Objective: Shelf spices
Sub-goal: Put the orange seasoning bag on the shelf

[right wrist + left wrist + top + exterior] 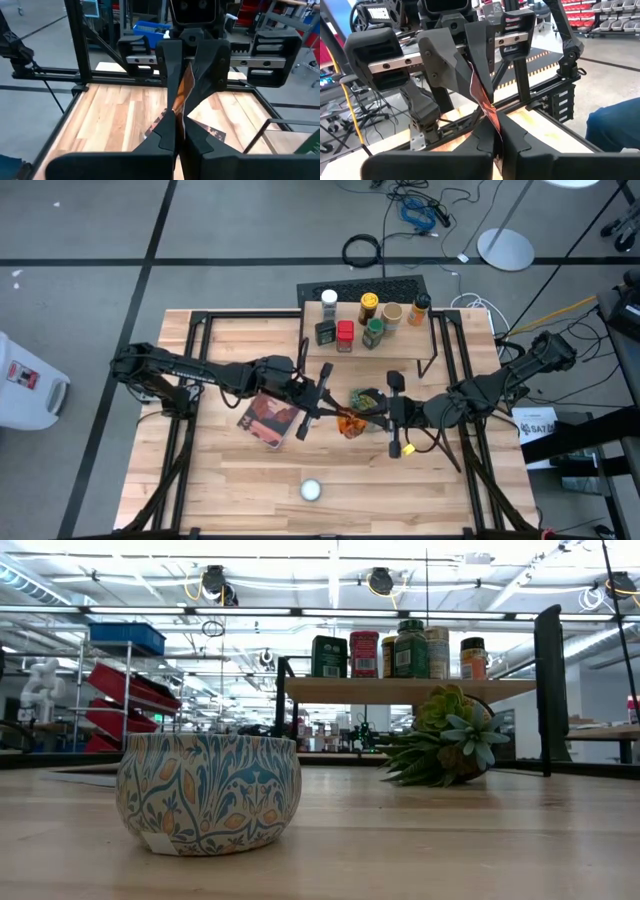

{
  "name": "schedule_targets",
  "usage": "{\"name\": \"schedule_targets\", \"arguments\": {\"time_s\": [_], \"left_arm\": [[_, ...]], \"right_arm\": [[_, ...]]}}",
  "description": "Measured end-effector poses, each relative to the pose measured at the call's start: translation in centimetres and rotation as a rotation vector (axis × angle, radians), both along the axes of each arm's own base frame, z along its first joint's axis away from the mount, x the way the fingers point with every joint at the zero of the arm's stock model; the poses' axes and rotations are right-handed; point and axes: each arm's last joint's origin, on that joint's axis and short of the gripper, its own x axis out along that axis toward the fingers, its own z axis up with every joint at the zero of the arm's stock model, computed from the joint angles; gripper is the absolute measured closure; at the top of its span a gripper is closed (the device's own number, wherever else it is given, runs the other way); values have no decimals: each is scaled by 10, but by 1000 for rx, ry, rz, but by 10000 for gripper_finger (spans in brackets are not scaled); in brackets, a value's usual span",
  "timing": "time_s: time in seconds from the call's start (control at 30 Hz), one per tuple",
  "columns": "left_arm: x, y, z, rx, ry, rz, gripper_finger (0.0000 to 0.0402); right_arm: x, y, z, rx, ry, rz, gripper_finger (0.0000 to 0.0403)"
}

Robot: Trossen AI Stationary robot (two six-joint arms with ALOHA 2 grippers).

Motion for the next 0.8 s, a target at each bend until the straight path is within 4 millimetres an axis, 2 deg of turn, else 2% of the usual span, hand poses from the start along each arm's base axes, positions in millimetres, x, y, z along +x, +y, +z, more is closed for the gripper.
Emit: {"name": "schedule_targets", "arguments": {"time_s": [0.23, 0.53, 0.67, 0.8], "left_arm": [[0, 2, 0, 2, -5, 28, 322], [1, 10, -2, 9, 22, 99, 229], [1, 12, -2, 10, 26, 106, 208], [1, 14, -3, 10, 35, 110, 203]], "right_arm": [[-2, -4, -2, -51, 21, -58, 403], [-15, -14, 5, -82, 25, -153, 403], [-23, -20, 9, -74, 27, -188, 403], [-27, -24, 9, -55, 39, -200, 403]]}}
